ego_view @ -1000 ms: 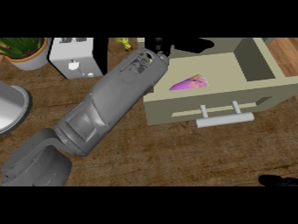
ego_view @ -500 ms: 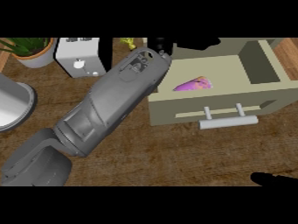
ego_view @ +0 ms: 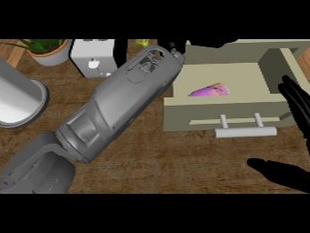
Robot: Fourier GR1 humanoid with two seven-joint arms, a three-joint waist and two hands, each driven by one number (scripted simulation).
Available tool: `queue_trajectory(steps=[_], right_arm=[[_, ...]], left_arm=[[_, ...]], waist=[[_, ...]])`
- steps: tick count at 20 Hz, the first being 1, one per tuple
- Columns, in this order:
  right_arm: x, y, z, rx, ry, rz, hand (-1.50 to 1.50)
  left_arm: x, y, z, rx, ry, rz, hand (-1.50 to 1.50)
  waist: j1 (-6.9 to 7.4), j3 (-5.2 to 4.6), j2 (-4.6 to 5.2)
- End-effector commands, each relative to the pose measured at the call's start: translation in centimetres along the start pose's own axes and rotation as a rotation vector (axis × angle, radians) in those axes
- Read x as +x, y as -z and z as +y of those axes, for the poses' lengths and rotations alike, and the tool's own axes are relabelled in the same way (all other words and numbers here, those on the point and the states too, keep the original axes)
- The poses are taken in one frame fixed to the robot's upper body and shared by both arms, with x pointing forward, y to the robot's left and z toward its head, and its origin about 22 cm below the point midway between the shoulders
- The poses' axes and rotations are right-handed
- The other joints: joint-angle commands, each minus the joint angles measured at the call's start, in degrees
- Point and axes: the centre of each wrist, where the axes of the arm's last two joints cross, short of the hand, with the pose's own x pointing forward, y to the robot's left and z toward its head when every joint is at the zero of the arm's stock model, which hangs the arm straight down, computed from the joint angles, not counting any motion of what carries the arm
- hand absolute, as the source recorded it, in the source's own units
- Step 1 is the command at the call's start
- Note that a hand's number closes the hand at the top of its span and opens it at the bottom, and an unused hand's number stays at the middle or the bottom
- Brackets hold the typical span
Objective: Pick up the can, place it into the drawer and close the drawer
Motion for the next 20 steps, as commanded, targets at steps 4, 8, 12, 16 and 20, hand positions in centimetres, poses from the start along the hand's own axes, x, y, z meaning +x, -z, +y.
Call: queue_trajectory(steps=[4, 8, 12, 16, 20], right_arm=[[-1.2, 1.1, 5.2, 0.108, -0.199, 0.033, -1.50], [-3.0, 3.0, 6.5, 0.086, -0.267, 0.067, -1.50], [-4.3, 3.7, 10.2, 0.052, -0.248, 0.104, -1.50], [-5.5, 4.6, 13.4, 0.046, -0.273, 0.124, -1.50], [-7.7, 4.1, 14.6, 0.035, -0.282, 0.136, -1.50]], left_arm=[[-1.2, 0.5, 1.4, 0.000, -0.006, 0.003, -1.50], [0.3, 1.3, 3.1, -0.001, -0.008, 0.025, -1.50], [1.0, 1.7, 4.5, 0.012, 0.001, 0.017, -1.50], [0.6, 1.1, 5.6, 0.006, 0.010, 0.031, -1.50], [1.2, 1.5, 8.3, 0.026, 0.011, 0.017, -1.50]], waist=[[2.09, -0.02, -0.44], [3.32, -0.02, -0.90], [3.81, -0.01, -0.98], [4.39, 0.00, -0.98], [4.65, 0.02, -0.96]])
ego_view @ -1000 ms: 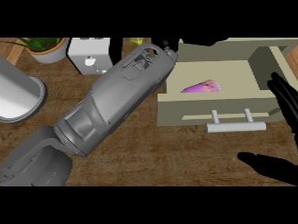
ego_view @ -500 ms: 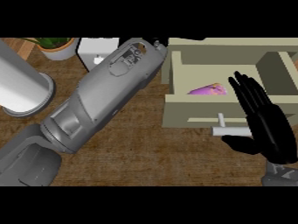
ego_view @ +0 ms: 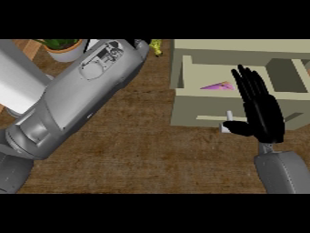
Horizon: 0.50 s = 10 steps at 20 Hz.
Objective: Pick up the can, place it into the drawer and close the drawer
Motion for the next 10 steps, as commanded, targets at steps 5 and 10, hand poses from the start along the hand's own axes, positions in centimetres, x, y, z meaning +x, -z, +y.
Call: queue_trajectory(steps=[5, 10], right_arm=[[-0.8, 2.4, 3.8, 0.045, -0.061, 0.055, -1.50], [-1.9, 4.5, 5.1, 0.005, -0.129, 0.066, -1.50]], left_arm=[[0.4, -0.6, 3.2, -0.012, 0.011, 0.032, -1.50], [2.0, 0.0, 5.5, -0.010, -0.004, 0.034, -1.50]], waist=[[1.19, 0.85, 0.65], [2.22, 0.91, 1.21]])
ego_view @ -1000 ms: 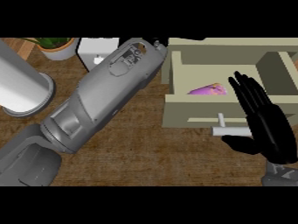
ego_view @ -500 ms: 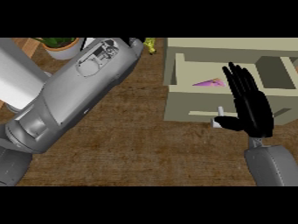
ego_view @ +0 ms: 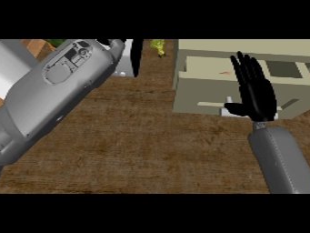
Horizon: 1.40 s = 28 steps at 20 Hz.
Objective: Pick up the can, place it into the drawer and close the drawer
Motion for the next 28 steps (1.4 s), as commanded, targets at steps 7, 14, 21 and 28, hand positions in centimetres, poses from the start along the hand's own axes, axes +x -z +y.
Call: queue_trajectory(steps=[7, 14, 21, 28], right_arm=[[0.3, 3.5, 3.0, -0.015, -0.009, 0.051, -1.50], [0.0, 6.8, 2.3, -0.077, -0.019, 0.074, -1.50], [0.8, 10.7, -0.1, -0.105, -0.024, 0.083, -1.50], [2.0, 11.7, -0.2, -0.122, -0.020, 0.093, -1.50]], left_arm=[[-1.5, -2.0, 2.7, -0.019, 0.008, 0.036, -1.50], [-3.4, -3.8, 4.2, -0.028, 0.027, 0.040, -1.50], [-5.8, -4.9, 6.8, -0.023, 0.041, 0.032, -1.50], [-5.9, -6.4, 5.6, -0.035, 0.023, 0.043, -1.50]], waist=[[1.18, 1.33, 1.55], [1.52, 1.36, 1.91], [1.92, 1.30, 2.50], [2.61, 1.40, 2.87]])
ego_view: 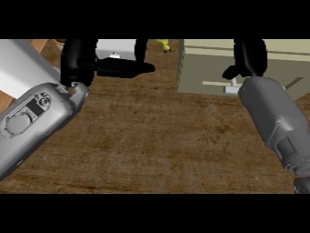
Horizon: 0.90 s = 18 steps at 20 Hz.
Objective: Pick up the can, place it into the drawer and close the drawer
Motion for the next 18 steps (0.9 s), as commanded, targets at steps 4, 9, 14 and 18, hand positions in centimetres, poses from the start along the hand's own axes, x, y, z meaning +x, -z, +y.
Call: queue_trajectory(steps=[4, 9, 14, 18], right_arm=[[1.5, 2.0, -1.2, -0.013, 0.046, 0.004, -1.50], [2.8, 2.9, -1.8, -0.048, 0.211, 0.005, -1.50], [5.2, 2.6, -1.3, -0.080, 0.415, 0.006, -1.50], [5.7, 3.7, -2.3, -0.092, 0.542, 0.023, -1.50]], left_arm=[[0.0, -0.5, 1.3, -0.010, 0.019, 0.000, -1.50], [-0.9, -1.2, 1.8, 0.001, 0.001, -0.005, -1.50], [-3.3, -2.3, 2.4, 0.011, 0.012, 0.017, -1.50], [-2.7, -1.7, 2.5, 0.017, 0.021, 0.005, -1.50]], waist=[[1.21, 0.18, 0.60], [1.41, 0.27, 0.61], [0.67, 0.23, 0.09], [-0.04, 0.28, 0.27]])
